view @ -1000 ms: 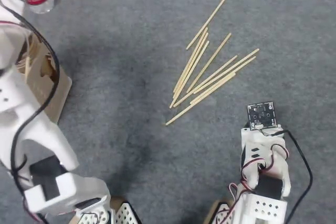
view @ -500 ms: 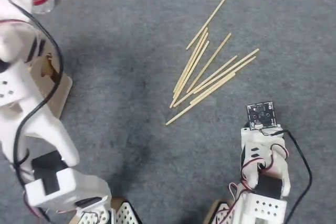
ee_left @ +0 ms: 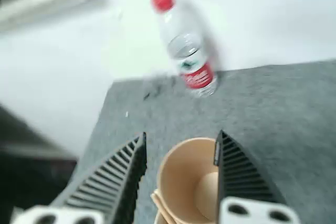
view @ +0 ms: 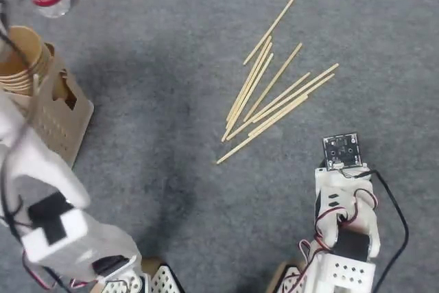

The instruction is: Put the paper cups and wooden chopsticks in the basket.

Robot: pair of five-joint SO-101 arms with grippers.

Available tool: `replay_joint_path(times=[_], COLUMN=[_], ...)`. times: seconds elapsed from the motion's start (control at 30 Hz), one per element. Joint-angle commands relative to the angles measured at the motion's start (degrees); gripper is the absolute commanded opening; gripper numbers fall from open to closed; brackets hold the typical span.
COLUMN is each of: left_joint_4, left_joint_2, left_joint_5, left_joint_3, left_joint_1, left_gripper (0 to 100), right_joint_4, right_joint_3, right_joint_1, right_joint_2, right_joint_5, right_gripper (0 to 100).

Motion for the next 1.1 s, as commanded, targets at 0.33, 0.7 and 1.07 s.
replay_joint_path(times=[0.33, 0.7, 1.07], left_joint_4=[-13.5, -18.2, -14.3], left_joint_2=[11.9, 11.8, 12.0], left_joint_5=[17.8, 11.8, 7.1], left_joint_3=[17.2, 29.9, 35.4], left_joint_1=[0.2, 0.0, 0.3], left_gripper=[20, 20, 13], right_joint_4=[0.7, 0.4, 0.4], right_joint_3=[1.1, 1.1, 1.1], right_joint_1=[-0.3, -0.3, -0.3], right_joint_2=[-0.2, -0.1, -0.1], right_joint_5=[0.8, 0.8, 0.8], right_gripper=[1.5, 1.5, 1.5])
